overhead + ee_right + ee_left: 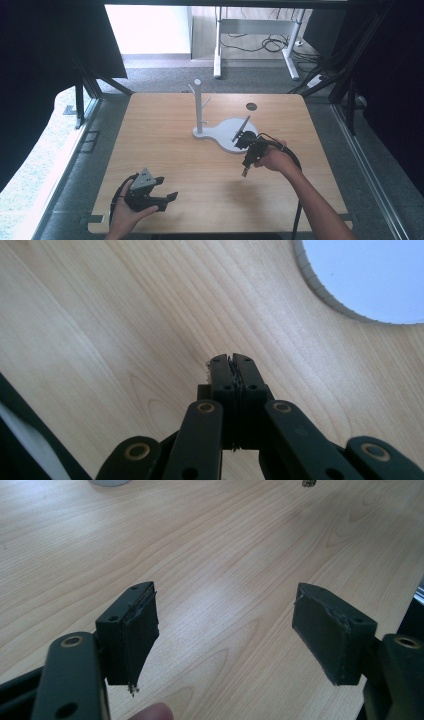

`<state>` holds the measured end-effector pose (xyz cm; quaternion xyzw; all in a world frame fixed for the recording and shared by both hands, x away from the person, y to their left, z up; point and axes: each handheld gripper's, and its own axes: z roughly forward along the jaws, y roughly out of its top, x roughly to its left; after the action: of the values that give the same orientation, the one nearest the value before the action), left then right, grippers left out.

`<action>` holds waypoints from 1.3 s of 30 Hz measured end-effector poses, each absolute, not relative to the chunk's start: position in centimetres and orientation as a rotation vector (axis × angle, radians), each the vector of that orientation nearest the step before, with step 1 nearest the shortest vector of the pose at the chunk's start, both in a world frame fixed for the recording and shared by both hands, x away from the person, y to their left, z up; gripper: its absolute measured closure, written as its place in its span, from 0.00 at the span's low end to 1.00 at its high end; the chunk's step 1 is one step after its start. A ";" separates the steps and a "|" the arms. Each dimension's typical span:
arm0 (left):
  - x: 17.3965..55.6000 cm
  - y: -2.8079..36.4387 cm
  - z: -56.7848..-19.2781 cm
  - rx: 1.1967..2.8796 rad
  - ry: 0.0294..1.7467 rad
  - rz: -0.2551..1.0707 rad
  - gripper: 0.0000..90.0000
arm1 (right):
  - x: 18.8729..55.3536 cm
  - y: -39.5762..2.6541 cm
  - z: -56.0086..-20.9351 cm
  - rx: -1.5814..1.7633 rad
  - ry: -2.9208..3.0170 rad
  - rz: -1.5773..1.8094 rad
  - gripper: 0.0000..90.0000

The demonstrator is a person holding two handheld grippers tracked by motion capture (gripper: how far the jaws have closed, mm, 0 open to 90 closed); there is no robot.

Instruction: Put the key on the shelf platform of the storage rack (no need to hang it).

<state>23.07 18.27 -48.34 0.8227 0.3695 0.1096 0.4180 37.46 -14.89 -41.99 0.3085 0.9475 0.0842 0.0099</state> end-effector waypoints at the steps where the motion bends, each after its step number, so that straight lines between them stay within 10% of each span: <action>1: 23.1 18.3 -48.4 2.065 0.927 0.275 0.30 | 37.6 -14.9 -42.0 0.959 2.957 0.263 0.99; 39: 23.0 18.2 -48.3 2.063 0.926 0.269 0.30 | 42.9 -15.0 -41.6 1.068 2.924 0.239 0.99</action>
<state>23.03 18.16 -48.26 0.8226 0.3692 0.1074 0.4189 42.85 -14.95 -41.58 0.3420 0.9365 0.0767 0.0097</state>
